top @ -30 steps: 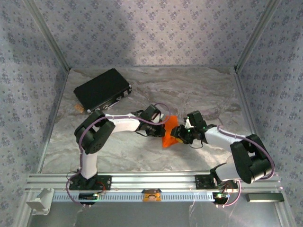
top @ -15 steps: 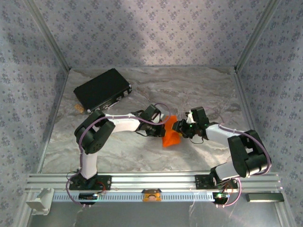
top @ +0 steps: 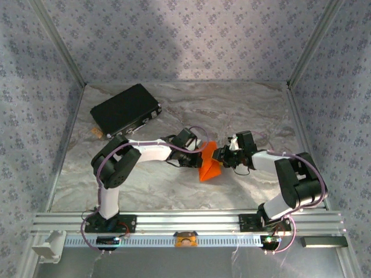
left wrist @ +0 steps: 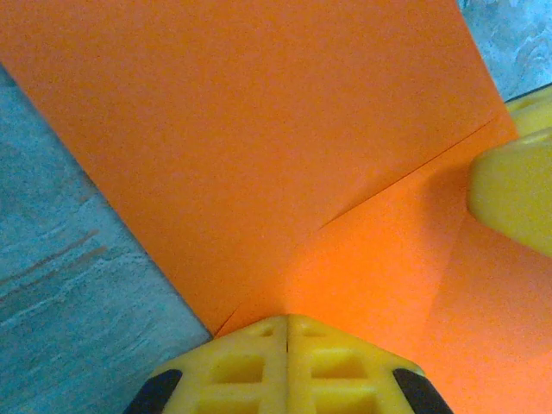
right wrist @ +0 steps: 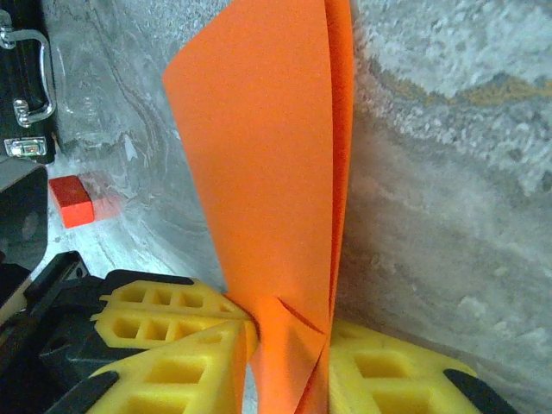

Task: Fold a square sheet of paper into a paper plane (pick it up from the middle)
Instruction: Turn over the paper at the center of the table.

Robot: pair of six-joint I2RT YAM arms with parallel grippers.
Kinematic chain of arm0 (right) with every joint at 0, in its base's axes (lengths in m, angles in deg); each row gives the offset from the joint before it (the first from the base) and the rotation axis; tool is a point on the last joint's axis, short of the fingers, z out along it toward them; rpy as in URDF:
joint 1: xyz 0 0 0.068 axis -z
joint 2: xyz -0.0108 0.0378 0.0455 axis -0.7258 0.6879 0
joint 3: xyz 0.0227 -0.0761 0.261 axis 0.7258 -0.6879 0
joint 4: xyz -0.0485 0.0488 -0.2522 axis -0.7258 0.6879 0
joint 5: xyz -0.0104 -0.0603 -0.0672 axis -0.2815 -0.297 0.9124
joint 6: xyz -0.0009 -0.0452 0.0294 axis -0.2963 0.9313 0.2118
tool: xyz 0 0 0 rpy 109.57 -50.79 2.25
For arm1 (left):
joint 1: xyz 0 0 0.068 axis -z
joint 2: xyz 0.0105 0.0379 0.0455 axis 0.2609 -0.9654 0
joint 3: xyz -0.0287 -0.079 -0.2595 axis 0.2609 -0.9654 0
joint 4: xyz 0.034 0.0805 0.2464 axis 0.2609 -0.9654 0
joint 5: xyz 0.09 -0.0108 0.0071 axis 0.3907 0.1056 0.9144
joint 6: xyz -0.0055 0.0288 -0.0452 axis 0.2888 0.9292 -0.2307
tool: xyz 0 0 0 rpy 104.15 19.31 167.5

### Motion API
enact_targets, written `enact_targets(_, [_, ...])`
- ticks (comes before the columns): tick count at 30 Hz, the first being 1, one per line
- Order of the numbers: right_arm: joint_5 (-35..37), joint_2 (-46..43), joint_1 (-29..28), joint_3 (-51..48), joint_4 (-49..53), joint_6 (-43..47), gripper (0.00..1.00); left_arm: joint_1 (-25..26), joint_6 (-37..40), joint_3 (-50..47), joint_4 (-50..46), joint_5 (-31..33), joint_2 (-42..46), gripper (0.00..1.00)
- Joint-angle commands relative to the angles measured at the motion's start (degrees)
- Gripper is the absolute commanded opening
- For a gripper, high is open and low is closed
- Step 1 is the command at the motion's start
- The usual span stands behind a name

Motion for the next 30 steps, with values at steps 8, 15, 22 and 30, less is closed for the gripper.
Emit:
enact_targets(8, [-3.4,3.5,1.4,-0.9,-4.2,0.5,0.18,0.4,-0.1,-0.3,-0.7,-0.1,-0.1,0.0])
enact_targets(15, [-3.4,2.5,1.7,-1.4,-4.3,0.6,0.1,0.4,-0.2,-0.4,-0.5,0.2,2.0,0.02])
enact_targets(22, [0.0,-3.7,1.3,0.5,3.4,3.4,0.07,0.4,-0.2,-1.5,-0.2,4.2,9.6,0.26])
enact_targets(30, [17.5,-15.7,-2.9,7.2,23.0,12.5,0.08,0.0,0.3,-4.7,-1.6,16.4,21.6,0.41])
